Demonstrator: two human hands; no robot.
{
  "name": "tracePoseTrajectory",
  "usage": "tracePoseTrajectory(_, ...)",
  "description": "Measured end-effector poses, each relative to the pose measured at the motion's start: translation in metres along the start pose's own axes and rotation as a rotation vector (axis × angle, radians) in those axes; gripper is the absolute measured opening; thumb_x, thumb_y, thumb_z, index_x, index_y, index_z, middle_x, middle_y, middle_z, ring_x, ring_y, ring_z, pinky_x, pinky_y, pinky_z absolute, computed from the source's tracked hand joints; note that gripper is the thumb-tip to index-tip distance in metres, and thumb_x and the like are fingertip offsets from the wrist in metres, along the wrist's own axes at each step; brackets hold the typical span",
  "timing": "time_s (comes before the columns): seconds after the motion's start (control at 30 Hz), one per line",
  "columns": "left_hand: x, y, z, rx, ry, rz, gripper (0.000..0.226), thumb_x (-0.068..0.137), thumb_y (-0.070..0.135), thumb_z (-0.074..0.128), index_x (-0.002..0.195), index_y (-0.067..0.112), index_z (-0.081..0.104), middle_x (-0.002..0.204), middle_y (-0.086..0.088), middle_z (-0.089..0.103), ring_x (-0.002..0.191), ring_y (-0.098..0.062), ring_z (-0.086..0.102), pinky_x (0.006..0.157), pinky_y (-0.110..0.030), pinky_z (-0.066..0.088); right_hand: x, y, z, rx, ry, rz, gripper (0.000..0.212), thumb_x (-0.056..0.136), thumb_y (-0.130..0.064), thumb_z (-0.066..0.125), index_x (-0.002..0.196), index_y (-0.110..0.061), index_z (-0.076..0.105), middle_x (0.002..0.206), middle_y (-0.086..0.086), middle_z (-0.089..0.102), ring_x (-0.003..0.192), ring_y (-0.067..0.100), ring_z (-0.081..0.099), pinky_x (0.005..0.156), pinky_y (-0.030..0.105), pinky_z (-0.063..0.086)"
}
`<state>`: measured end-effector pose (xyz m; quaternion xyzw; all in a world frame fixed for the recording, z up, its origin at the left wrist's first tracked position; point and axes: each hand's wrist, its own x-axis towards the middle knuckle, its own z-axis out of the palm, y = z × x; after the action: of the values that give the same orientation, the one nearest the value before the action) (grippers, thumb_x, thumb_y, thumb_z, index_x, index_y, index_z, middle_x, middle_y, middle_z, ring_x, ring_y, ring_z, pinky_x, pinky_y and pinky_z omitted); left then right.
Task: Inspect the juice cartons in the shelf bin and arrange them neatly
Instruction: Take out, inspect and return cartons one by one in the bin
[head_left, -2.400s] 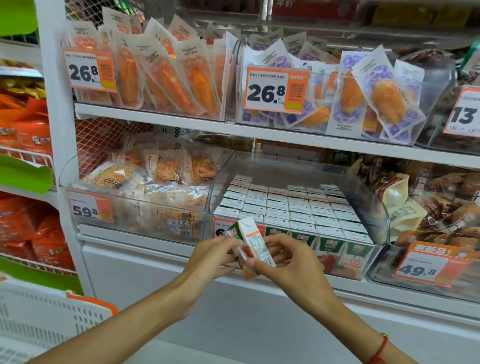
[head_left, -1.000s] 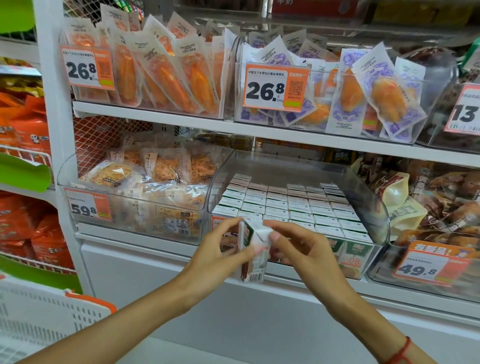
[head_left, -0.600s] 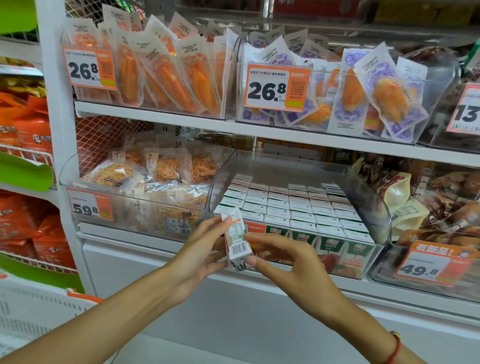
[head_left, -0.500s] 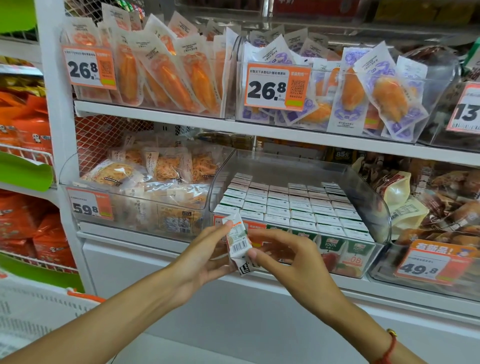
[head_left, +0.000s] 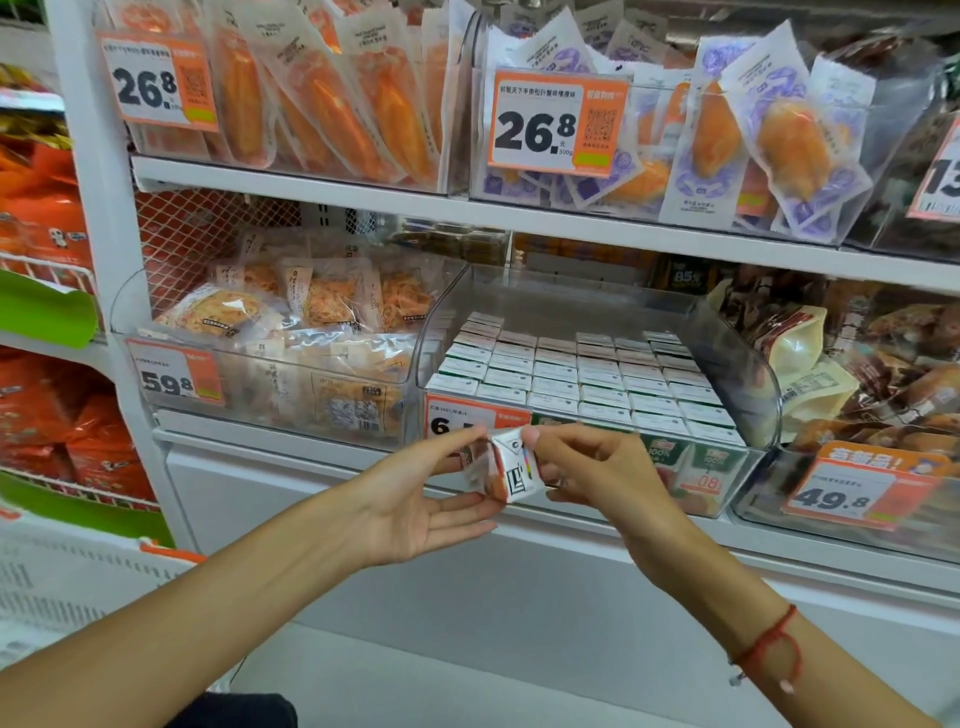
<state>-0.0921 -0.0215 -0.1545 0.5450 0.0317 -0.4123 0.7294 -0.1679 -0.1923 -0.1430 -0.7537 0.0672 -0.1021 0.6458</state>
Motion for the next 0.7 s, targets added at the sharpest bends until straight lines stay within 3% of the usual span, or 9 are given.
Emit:
tracePoseTrajectory(0.13,0.001,-0.002,0.003,-0.038,0.033,0.155,0.06,0.073,0.029,0.08,0.127,0.019,0.056,0.116,-0.022,0.067,0.088,-0.033,0.074,0.067,-0.034,0.063,0.0,0.002,-0.003,-0.063,-0.04,-0.026,0.008,0.083,-0.036,0.07,0.089,-0.037,0.075,0.086,-0.01,0.076,0.08,-0.002,0.068,0.071,0.018,0.057)
tracePoseTrajectory(0.27,0.0,-0.004,0.008,0.041,0.115,0.436,0.061,0.076,0.028,0.08,0.127,0.03,0.048,0.113,-0.012,0.069,0.087,-0.026,0.075,0.078,-0.03,0.06,-0.001,0.003,-0.002,-0.112,-0.067,-0.067,0.023,0.076,-0.045,0.069,0.099,-0.045,0.07,0.094,-0.014,0.074,0.091,0.002,0.068,0.079,0.02,0.057)
tracePoseTrajectory(0.4,-0.005,-0.013,0.017,0.175,0.144,0.657,0.051,0.073,0.032,0.081,0.112,0.043,0.049,0.11,0.001,0.069,0.092,-0.015,0.073,0.071,-0.02,0.058,0.0,0.003,-0.003,0.031,-0.099,0.053,0.032,0.084,-0.037,0.068,0.114,-0.027,0.066,0.101,-0.004,0.075,0.097,0.011,0.07,0.089,0.029,0.057)
tracePoseTrajectory(0.47,-0.006,-0.016,0.021,0.24,0.156,0.693,0.049,0.073,0.036,0.08,0.11,0.048,0.05,0.111,0.006,0.067,0.095,-0.011,0.072,0.073,-0.021,0.058,0.0,0.003,-0.004,0.11,-0.107,0.104,0.033,0.086,-0.031,0.069,0.116,-0.018,0.065,0.102,0.003,0.075,0.099,0.017,0.07,0.093,0.032,0.055)
tracePoseTrajectory(0.57,-0.006,-0.015,0.022,0.326,0.166,0.668,0.048,0.076,0.037,0.077,0.114,0.046,0.05,0.114,0.008,0.066,0.102,-0.012,0.069,0.084,-0.029,0.058,-0.001,0.004,-0.004,0.132,-0.049,0.101,0.032,0.083,-0.03,0.072,0.111,-0.017,0.067,0.1,0.003,0.076,0.097,0.017,0.071,0.092,0.032,0.055)
tracePoseTrajectory(0.7,-0.006,-0.009,0.018,0.294,0.164,0.574,0.034,0.084,0.04,0.069,0.115,0.036,0.057,0.113,0.005,0.07,0.099,-0.012,0.071,0.085,-0.032,0.057,-0.003,0.004,-0.002,0.052,0.104,-0.066,0.021,0.077,-0.02,0.08,0.096,-0.021,0.072,0.092,-0.008,0.076,0.083,0.006,0.071,0.072,0.018,0.056)
